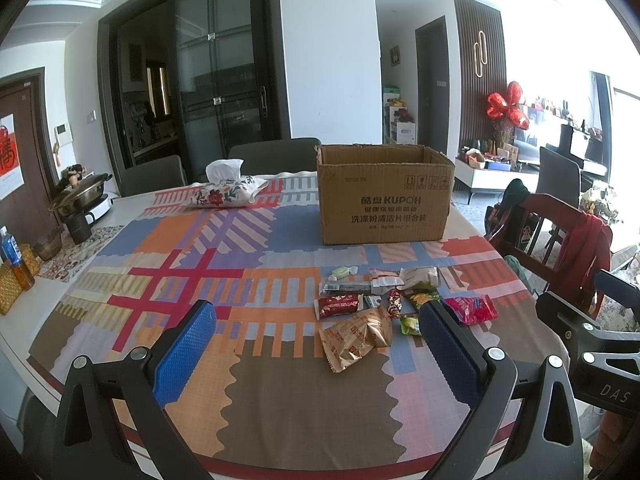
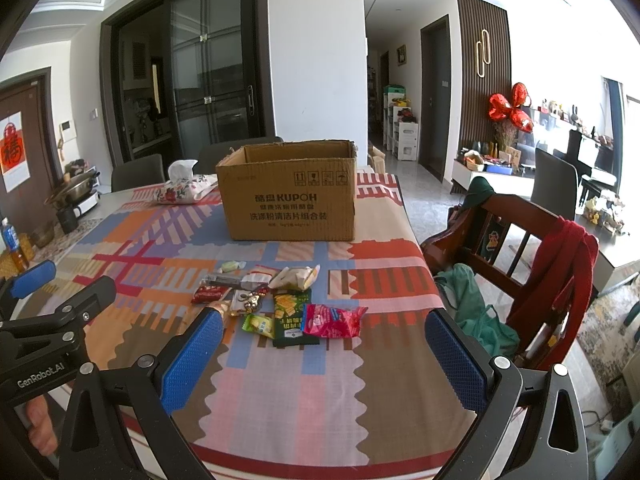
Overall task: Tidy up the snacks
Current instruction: 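Grasp the gold chip bag with the left gripper while the right grasps the pink bag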
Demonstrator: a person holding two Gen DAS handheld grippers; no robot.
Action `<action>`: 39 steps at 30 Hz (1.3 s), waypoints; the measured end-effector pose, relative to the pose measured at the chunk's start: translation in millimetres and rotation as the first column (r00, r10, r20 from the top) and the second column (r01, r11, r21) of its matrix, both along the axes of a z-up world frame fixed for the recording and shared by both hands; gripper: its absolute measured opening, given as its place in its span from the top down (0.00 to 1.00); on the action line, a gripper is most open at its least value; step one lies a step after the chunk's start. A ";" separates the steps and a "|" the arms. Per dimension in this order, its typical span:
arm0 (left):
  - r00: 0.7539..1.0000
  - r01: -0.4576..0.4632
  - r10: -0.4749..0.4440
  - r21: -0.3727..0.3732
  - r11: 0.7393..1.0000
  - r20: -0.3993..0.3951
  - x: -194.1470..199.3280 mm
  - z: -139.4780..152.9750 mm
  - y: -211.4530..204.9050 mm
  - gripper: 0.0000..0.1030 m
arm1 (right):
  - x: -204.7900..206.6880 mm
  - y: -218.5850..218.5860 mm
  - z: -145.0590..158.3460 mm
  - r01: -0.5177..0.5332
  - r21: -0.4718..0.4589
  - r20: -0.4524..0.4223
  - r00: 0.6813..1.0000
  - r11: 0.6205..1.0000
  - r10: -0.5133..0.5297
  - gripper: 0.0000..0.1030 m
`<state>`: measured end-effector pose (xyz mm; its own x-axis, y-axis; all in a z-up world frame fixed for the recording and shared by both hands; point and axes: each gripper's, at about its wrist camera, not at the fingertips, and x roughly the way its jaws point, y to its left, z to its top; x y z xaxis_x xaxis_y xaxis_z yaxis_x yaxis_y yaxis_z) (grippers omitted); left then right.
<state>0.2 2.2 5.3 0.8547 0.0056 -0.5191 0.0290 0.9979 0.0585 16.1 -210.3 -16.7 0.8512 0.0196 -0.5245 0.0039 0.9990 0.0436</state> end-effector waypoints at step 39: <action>0.961 0.177 -0.153 0.087 0.980 -0.230 63.4 -88.8 -50.4 0.11 | 89.8 -18.4 -83.3 -0.066 0.106 -0.254 0.963 0.992 0.091 0.13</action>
<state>63.6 -48.3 -83.5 0.7122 -0.0608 -0.6993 0.2173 0.9664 0.1373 106.0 -228.8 -100.1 0.6811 0.1415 -0.7184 -0.0506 0.9879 0.1466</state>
